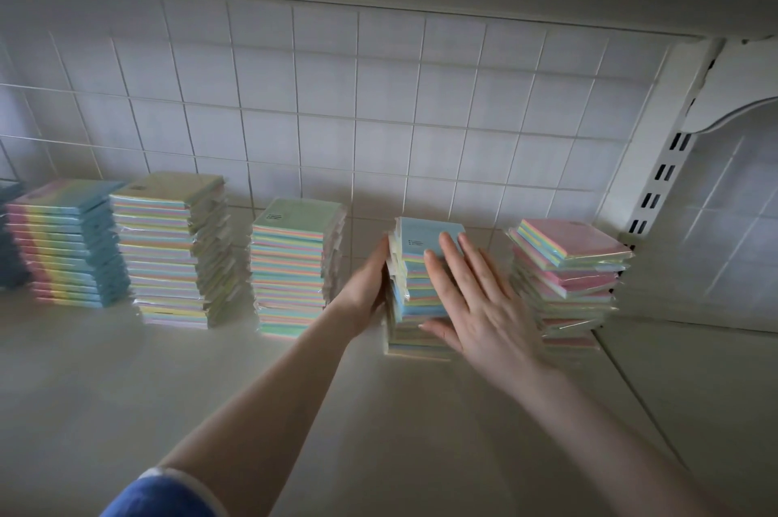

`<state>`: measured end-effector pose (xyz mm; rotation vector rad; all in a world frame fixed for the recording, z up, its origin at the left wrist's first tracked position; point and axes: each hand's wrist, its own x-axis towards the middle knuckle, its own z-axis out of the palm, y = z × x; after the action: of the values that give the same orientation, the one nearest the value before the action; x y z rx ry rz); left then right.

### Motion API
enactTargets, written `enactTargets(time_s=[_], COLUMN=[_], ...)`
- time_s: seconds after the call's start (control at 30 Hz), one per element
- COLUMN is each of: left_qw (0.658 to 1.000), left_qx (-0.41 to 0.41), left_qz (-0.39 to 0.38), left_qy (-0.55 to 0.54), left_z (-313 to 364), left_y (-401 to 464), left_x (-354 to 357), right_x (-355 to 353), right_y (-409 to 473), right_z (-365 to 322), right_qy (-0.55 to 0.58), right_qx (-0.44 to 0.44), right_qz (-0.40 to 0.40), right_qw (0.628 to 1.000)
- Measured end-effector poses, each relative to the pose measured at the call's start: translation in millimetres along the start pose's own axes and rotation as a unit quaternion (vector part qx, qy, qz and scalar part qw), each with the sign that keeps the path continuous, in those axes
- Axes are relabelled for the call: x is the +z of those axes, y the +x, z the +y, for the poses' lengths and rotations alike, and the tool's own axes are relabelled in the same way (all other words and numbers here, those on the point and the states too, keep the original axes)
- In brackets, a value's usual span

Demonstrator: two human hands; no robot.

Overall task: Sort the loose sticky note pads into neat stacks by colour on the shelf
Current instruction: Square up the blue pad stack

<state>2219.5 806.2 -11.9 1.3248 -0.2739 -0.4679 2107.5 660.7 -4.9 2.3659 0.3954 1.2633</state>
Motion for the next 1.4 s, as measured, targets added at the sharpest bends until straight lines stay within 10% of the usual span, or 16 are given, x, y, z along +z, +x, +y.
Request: enactTargets(time_s=[0.93,1.03,1.27,1.4], left_qw=[0.983,0.975,0.986,0.984], left_qx=[0.152,0.162,0.045,-0.028], left_qz=[0.099,0.144,0.15,0.162], left_qy=[-0.033,-0.049,-0.047,-0.071], left_z=[34.4,30.8,9.0,-0.1], left_y=[-14.0,-15.8,-35.3,-40.8], left_x=[26.8,29.5,29.3,30.2], right_x=[-3.3,-12.6,26.3,35.0], right_y=[6.5,6.8,8.1,8.9], right_z=[-12.0,-17.2,-10.3,-16.3], right_qy=[0.184,0.434,0.628,0.641], right_qx=[0.14,0.285,0.659,0.685], right_qz=[0.007,0.004,-0.019,-0.035], right_qw=[0.973,0.855,0.414,0.345])
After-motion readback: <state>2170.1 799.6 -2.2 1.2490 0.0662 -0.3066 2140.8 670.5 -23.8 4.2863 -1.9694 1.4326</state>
